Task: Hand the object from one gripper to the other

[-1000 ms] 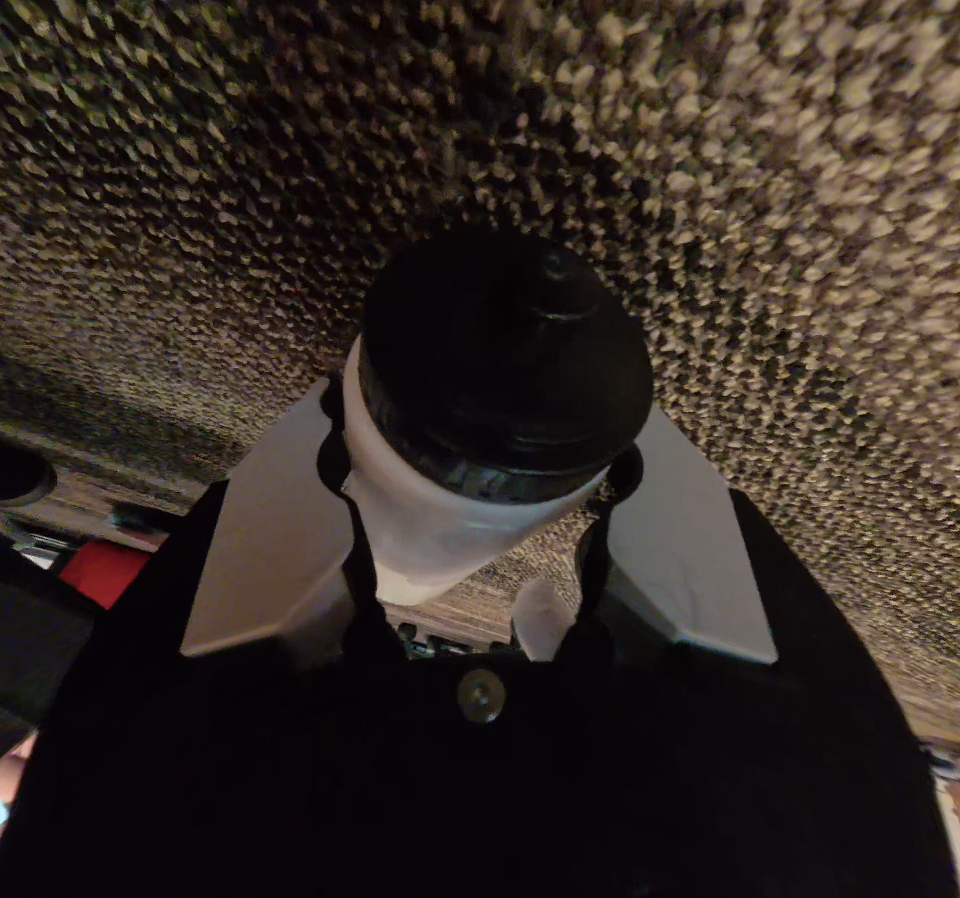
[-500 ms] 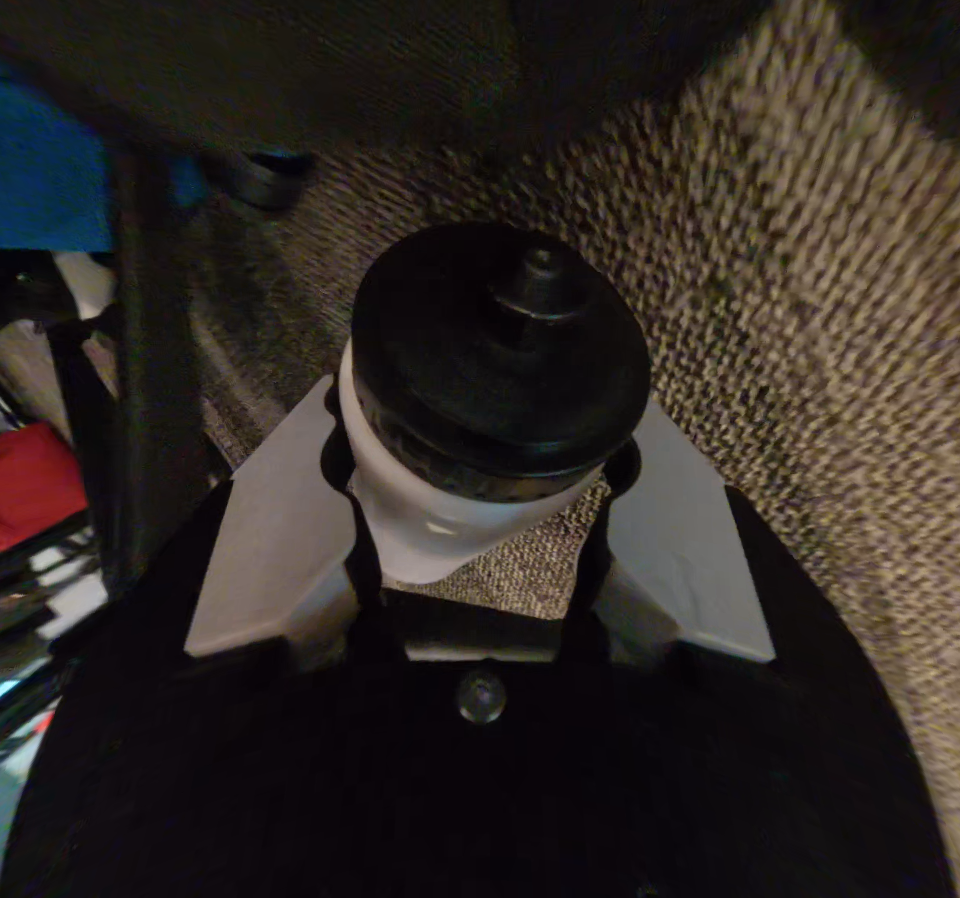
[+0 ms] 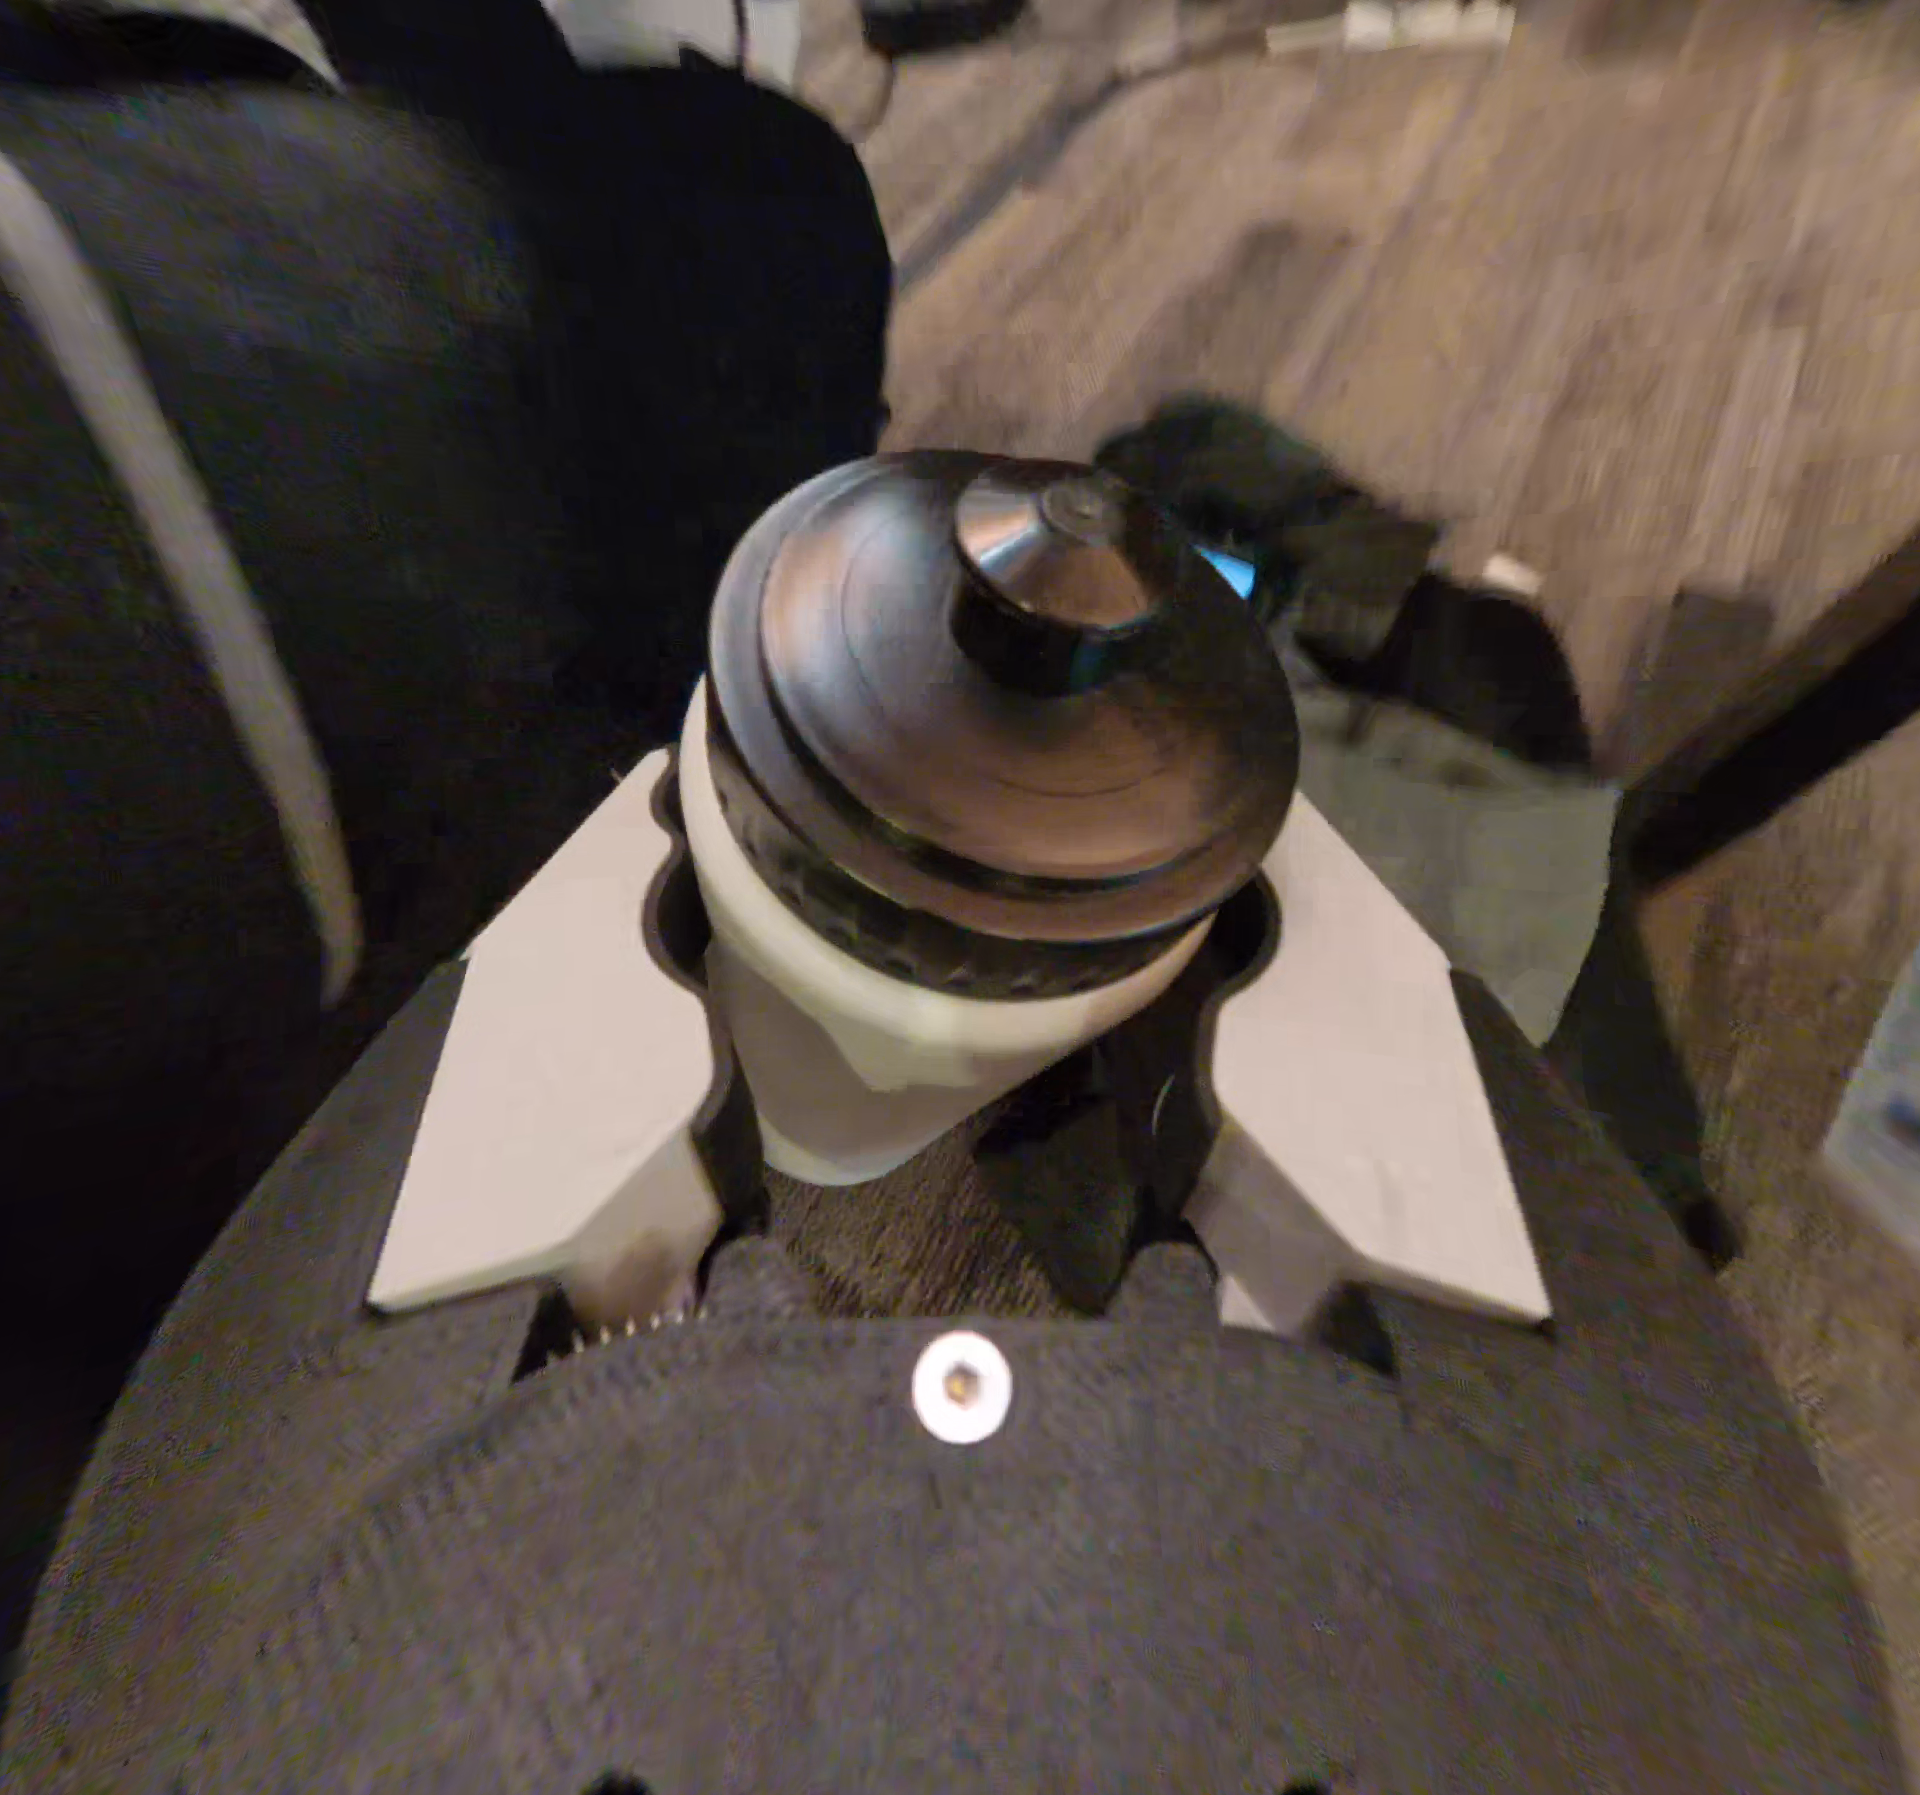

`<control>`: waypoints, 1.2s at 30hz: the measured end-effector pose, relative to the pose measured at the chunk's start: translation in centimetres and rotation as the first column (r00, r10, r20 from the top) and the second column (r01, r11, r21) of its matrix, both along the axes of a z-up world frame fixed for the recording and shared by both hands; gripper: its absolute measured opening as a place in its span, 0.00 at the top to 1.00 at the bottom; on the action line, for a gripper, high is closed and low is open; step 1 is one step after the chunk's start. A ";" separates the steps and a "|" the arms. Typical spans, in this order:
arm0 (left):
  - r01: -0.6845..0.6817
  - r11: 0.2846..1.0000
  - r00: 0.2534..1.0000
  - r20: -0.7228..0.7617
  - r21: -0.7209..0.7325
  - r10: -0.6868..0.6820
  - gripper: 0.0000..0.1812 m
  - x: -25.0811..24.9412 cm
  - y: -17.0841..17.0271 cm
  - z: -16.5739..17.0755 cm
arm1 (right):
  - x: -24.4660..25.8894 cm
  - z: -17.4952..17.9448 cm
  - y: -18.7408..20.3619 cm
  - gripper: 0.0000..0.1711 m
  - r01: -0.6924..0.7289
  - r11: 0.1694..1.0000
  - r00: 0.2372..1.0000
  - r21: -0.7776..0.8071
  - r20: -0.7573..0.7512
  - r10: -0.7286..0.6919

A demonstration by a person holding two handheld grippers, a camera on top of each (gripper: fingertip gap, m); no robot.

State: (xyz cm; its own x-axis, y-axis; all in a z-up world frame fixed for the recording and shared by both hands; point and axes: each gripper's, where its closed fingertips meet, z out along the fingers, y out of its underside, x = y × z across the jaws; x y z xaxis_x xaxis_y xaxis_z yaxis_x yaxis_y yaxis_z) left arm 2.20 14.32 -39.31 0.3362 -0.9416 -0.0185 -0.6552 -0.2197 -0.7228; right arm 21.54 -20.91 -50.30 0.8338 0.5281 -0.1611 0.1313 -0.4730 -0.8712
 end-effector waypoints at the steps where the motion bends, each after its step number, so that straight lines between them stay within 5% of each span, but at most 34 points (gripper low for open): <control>1: 0.004 1.000 1.000 0.000 -0.001 -0.004 0.70 0.0 -0.1 0.0 | -0.4 2.5 0.6 0.42 -0.021 0.999 1.000 0.046 0.018 0.020; 9: 0.006 1.000 1.000 0.000 -0.002 -0.006 0.66 0.0 -0.1 0.0 | -3.6 18.4 3.7 0.43 -0.159 0.919 0.987 0.362 0.086 0.136; 13: -0.003 1.000 1.000 0.004 -0.009 0.003 0.65 0.0 0.0 0.0 | -6.6 25.8 4.7 0.43 -0.227 0.834 0.961 0.503 -0.022 0.274; 19: -0.080 0.997 0.995 0.050 -0.024 0.081 0.62 -0.2 1.1 0.6 | -11.0 31.9 9.5 0.44 -0.277 0.769 0.927 0.576 -0.050 0.371; 30: -0.046 0.982 0.990 0.119 -0.181 0.068 0.55 -0.1 1.0 1.1 | -17.1 40.6 22.2 0.44 -0.309 0.743 0.871 0.593 -0.137 0.471; 36: 0.025 0.975 0.979 0.205 -0.219 0.021 0.54 0.4 1.5 2.3 | -19.8 45.6 29.3 0.45 -0.372 0.671 0.845 0.642 -0.065 0.531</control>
